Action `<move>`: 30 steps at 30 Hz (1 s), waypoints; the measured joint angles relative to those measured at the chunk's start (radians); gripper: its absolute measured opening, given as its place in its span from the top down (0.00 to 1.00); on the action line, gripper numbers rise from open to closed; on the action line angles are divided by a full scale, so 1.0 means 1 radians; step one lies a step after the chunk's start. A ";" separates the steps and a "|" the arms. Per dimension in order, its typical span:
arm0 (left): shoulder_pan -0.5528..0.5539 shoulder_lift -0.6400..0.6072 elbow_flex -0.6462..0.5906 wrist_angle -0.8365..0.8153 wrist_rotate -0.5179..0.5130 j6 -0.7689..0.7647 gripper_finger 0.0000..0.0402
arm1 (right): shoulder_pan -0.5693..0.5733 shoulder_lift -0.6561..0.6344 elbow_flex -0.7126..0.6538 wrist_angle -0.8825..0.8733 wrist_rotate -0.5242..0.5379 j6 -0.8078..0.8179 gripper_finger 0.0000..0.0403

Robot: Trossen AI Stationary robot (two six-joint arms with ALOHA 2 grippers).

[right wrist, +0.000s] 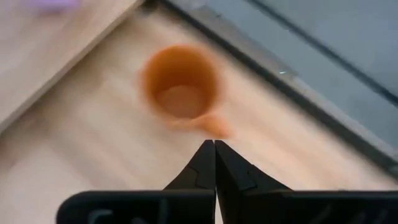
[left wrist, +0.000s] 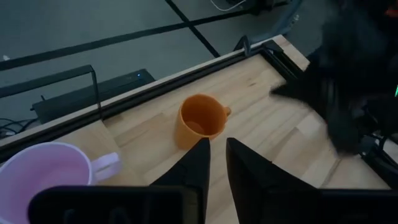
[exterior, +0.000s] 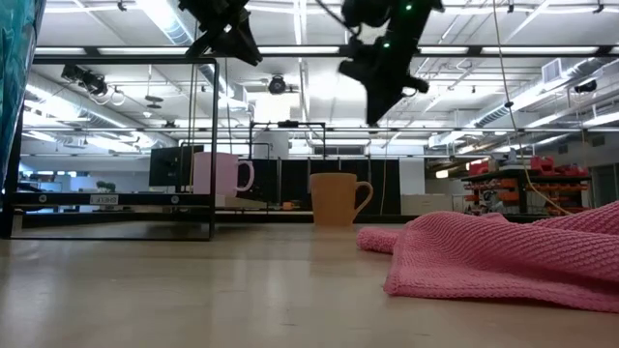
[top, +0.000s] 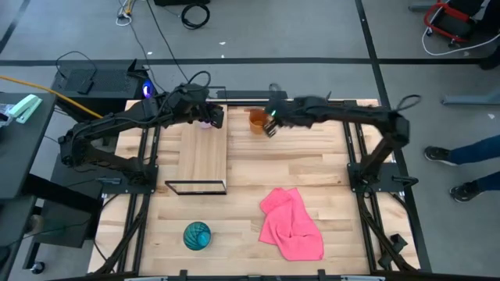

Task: Stack small to large cups/mugs on shelf
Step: Put the orange mug on the shelf

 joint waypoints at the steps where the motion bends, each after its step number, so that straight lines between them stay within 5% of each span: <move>1: 0.000 0.000 0.000 0.000 0.000 0.000 0.85 | -0.029 -0.019 0.000 0.003 0.001 -0.007 0.99; 6: 0.001 0.000 0.000 0.000 0.000 -0.016 0.86 | -0.179 -0.018 0.001 0.028 -0.073 -0.019 0.99; 12: -0.001 0.000 0.000 -0.022 0.000 -0.026 0.87 | -0.281 0.086 0.000 0.025 -0.289 -0.032 1.00; 18: -0.001 0.000 0.000 -0.042 0.000 -0.029 0.86 | -0.285 0.158 0.000 0.059 -0.402 -0.037 1.00; 30: -0.001 0.000 0.000 -0.043 0.000 -0.033 0.87 | -0.273 0.246 0.000 0.174 -0.447 0.023 1.00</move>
